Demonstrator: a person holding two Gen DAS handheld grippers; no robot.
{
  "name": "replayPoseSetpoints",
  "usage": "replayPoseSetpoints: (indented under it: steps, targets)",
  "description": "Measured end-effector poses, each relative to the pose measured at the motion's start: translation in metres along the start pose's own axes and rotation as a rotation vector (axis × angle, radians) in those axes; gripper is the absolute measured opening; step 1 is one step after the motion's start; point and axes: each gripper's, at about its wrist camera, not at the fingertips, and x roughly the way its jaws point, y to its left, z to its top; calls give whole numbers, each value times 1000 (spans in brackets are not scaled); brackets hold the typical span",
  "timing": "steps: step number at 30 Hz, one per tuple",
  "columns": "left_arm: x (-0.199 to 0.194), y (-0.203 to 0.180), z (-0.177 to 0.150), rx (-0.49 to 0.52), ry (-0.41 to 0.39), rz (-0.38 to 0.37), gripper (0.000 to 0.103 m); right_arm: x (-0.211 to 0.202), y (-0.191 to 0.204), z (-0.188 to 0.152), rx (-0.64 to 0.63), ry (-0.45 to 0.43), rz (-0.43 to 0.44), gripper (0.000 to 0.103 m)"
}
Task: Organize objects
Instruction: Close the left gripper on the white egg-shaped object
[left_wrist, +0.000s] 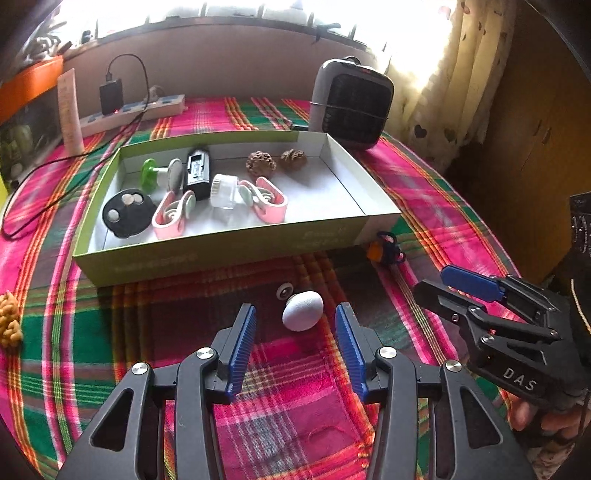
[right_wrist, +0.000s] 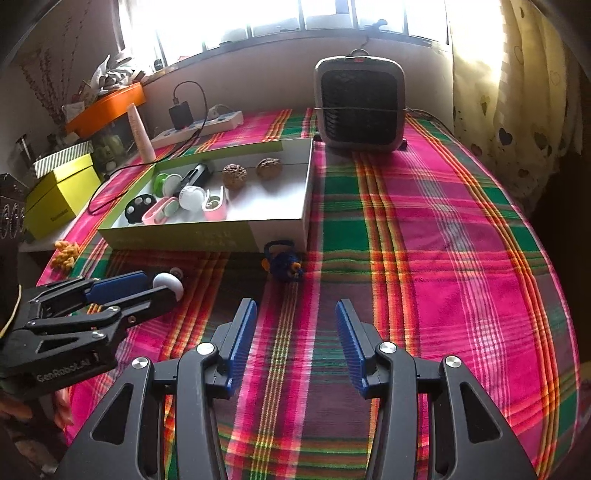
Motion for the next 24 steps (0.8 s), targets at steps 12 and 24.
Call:
replayPoseSetpoints:
  steps: [12, 24]
  targets:
    - [9, -2, 3, 10, 4, 52, 41, 11, -2, 7, 4, 11, 9, 46]
    - [8, 7, 2, -13, -8, 45, 28, 26, 3, 18, -24, 39, 13, 46]
